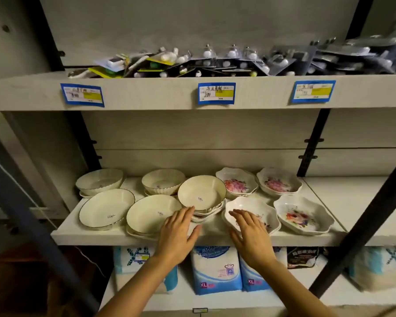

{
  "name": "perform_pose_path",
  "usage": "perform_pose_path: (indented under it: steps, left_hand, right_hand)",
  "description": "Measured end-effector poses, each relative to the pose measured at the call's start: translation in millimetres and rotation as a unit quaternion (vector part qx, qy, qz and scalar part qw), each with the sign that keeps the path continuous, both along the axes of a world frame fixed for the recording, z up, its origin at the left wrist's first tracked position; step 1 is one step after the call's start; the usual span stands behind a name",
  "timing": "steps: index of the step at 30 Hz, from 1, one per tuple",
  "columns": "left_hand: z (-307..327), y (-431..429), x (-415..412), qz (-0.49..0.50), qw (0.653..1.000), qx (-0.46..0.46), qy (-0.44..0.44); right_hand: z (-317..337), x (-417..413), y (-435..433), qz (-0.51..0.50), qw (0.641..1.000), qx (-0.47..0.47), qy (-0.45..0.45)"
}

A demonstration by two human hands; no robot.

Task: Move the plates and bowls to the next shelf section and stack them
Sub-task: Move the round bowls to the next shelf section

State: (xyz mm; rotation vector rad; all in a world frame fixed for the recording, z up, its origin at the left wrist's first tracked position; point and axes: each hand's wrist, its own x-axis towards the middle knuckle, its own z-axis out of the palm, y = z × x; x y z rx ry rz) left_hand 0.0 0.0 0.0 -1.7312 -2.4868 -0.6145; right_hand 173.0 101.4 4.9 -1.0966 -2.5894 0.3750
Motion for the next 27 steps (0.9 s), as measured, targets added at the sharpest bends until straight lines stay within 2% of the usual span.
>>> perform_pose_path:
  steps: [4, 8, 10, 12, 14, 18, 21, 27]
  left_hand:
    - [-8.8, 3.6, -12.9, 0.024, 0.990, 0.059, -0.126]
    - [-15.2, -3.5, -22.3, 0.105, 0.954, 0.099, -0.262]
    - [-20.8, -16.0, -31.0, 0.176, 0.906, 0.133, -0.362]
    - [-25.6, -29.4, -39.8, 0.240, 0.838, 0.148, -0.468]
    - [-28.1, -39.2, -49.1, 0.293, 0.788, 0.131, -0.525]
    - [-36.6, -38.6, -69.0, 0.350, 0.772, 0.094, -0.523]
    - [-37.4, -31.2, -77.1, 0.370, 0.750, 0.103, -0.539]
    - [-39.6, -24.8, -83.9, 0.398, 0.739, 0.093, -0.535]
  right_hand:
    - [-4.7, -3.1, 10.3, -0.027, 0.994, -0.048, 0.090]
    - [-8.5, 3.1, 19.2, -0.055, 0.980, -0.107, 0.157]
    - [-9.3, 6.6, 21.8, -0.054, 0.971, -0.136, 0.188]
    - [-8.2, 7.9, 23.2, -0.042, 0.964, -0.157, 0.213]
    - [-5.1, 5.5, 24.2, -0.031, 0.959, -0.179, 0.218]
    - [-2.8, -7.7, 27.6, -0.001, 0.957, -0.203, 0.207]
    - [-2.3, -21.6, 27.2, 0.028, 0.961, -0.195, 0.192]
    - [-6.6, -40.2, 24.8, 0.064, 0.960, -0.206, 0.178]
